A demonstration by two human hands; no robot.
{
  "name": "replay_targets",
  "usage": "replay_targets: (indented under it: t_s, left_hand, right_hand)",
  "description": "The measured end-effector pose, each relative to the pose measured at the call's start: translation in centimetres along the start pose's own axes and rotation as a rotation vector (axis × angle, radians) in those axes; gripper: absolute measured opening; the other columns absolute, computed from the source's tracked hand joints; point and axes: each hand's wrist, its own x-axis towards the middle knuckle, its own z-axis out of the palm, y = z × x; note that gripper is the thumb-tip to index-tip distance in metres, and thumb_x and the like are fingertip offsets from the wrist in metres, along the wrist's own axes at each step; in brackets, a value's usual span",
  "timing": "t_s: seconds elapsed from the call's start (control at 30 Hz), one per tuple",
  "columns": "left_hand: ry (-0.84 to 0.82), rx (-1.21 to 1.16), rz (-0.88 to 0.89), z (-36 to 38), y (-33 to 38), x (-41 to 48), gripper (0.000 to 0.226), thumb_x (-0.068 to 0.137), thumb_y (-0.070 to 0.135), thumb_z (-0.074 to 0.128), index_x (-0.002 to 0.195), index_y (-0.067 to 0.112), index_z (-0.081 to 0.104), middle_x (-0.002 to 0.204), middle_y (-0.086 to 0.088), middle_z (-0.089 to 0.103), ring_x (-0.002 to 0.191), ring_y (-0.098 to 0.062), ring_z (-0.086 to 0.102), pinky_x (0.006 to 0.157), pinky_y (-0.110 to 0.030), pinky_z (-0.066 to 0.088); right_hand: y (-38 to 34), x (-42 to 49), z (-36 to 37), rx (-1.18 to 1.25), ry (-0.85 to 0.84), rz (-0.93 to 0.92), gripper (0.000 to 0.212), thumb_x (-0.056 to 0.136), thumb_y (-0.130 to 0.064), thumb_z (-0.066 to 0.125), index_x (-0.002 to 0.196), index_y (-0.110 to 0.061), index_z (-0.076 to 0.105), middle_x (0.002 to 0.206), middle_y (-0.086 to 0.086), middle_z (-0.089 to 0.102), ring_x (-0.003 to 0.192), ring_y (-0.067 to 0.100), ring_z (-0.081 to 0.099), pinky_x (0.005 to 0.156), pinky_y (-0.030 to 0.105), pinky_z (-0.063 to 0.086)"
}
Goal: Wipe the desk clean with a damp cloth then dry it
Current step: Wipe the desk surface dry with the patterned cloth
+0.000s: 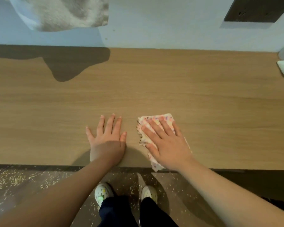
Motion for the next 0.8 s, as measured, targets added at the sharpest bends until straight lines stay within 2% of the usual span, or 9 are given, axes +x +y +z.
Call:
replay_targets:
  t_s: [0.13, 0.2, 0.37, 0.43, 0.53, 0.6, 0.63, 0.7, 0.8]
  left_hand:
    - [-0.011, -0.001, -0.001, -0.1, 0.0, 0.0, 0.055, 0.096, 0.047, 0.009, 0.148, 0.032, -0.001, 0.156, 0.009, -0.005, 0.143, -0.018, -0.009, 0.111, -0.059, -0.003]
    - [-0.03, 0.005, 0.008, -0.3, 0.0, 0.0, 0.055, 0.096, 0.047, 0.008, 0.148, 0.032, -0.003, 0.156, 0.009, -0.006, 0.143, -0.019, -0.01, 0.111, -0.059, -0.003]
    - [-0.071, 0.035, 0.021, -0.6, 0.1, 0.1, 0.057, 0.095, 0.049, 0.007, 0.147, 0.03, -0.007, 0.156, 0.007, -0.01, 0.143, -0.02, -0.014, 0.11, -0.06, -0.004]
    - [-0.074, 0.036, 0.029, -0.7, 0.0, 0.1, 0.057, 0.095, 0.049, 0.007, 0.147, 0.031, -0.008, 0.156, 0.007, -0.01, 0.143, -0.02, -0.013, 0.11, -0.059, -0.004]
    - [-0.091, 0.03, 0.031, -1.0, -0.2, 0.2, 0.058, 0.095, 0.052, 0.008, 0.147, 0.032, -0.007, 0.156, 0.008, -0.008, 0.143, -0.019, -0.01, 0.111, -0.058, -0.001]
    - [-0.044, 0.041, 0.071, -1.3, -0.7, 0.6, 0.058, 0.094, 0.055, 0.011, 0.147, 0.033, 0.005, 0.156, 0.007, 0.007, 0.142, -0.02, 0.006, 0.111, -0.054, 0.009]
    - [0.005, 0.06, 0.118, -1.6, -1.2, 1.1, 0.059, 0.093, 0.056, 0.012, 0.146, 0.032, 0.016, 0.152, 0.005, 0.02, 0.139, -0.021, 0.019, 0.11, -0.051, 0.016]
    - [0.109, 0.081, 0.229, -2.3, -2.5, 2.8, 0.061, 0.09, 0.056, 0.015, 0.136, 0.025, 0.042, 0.135, -0.002, 0.048, 0.123, -0.024, 0.042, 0.104, -0.047, 0.028]
    - [0.173, 0.095, 0.241, -2.7, -4.6, 6.2, 0.064, 0.087, 0.056, 0.021, 0.132, 0.021, 0.049, 0.13, -0.008, 0.053, 0.126, -0.03, 0.04, 0.104, -0.052, 0.024]
  right_hand:
    - [5.1, 2.1, -0.9, 0.09, 0.059, 0.431, 0.056, 0.095, -0.053, 0.004, 0.146, -0.036, -0.011, 0.154, -0.006, -0.018, 0.14, 0.022, -0.021, 0.113, 0.05, -0.01]
    - [3.4, 2.6, -0.9, 0.134, 0.065, 0.485, 0.057, 0.095, -0.052, 0.005, 0.147, -0.033, -0.01, 0.154, -0.004, -0.019, 0.14, 0.024, -0.022, 0.112, 0.053, -0.011]
    - [-2.0, 1.4, -0.3, 0.001, 0.037, -0.058, 0.064, 0.085, -0.059, -0.009, 0.145, -0.037, -0.01, 0.15, -0.01, -0.022, 0.135, 0.019, -0.028, 0.105, 0.05, -0.019]
    - [0.5, 2.7, -0.8, -0.041, 0.017, -0.1, 0.063, 0.086, -0.061, -0.004, 0.145, -0.041, -0.007, 0.15, -0.013, -0.02, 0.138, 0.016, -0.024, 0.109, 0.05, -0.015]
    - [4.2, 4.5, -1.6, 0.074, 0.035, 0.301, 0.056, 0.094, -0.055, 0.009, 0.147, -0.039, -0.002, 0.156, -0.01, -0.013, 0.142, 0.019, -0.016, 0.112, 0.051, -0.009]
    - [3.8, 4.9, -1.7, 0.128, 0.056, 0.469, 0.057, 0.095, -0.054, 0.008, 0.148, -0.036, -0.005, 0.156, -0.006, -0.015, 0.142, 0.023, -0.017, 0.112, 0.054, -0.009]
    - [2.5, 4.7, -1.5, 0.105, 0.043, 0.428, 0.058, 0.095, -0.054, 0.006, 0.147, -0.034, -0.01, 0.154, -0.003, -0.019, 0.141, 0.026, -0.019, 0.111, 0.056, -0.01]
    - [-0.9, 3.6, -0.9, 0.032, 0.009, 0.153, 0.059, 0.092, -0.057, -0.001, 0.142, -0.034, -0.022, 0.15, 0.0, -0.028, 0.138, 0.031, -0.025, 0.109, 0.058, -0.014]
    - [-3.1, 2.6, -0.8, -0.046, -0.064, -0.283, 0.06, 0.085, -0.064, -0.006, 0.138, -0.04, -0.022, 0.147, -0.007, -0.029, 0.136, 0.025, -0.029, 0.106, 0.053, -0.021]
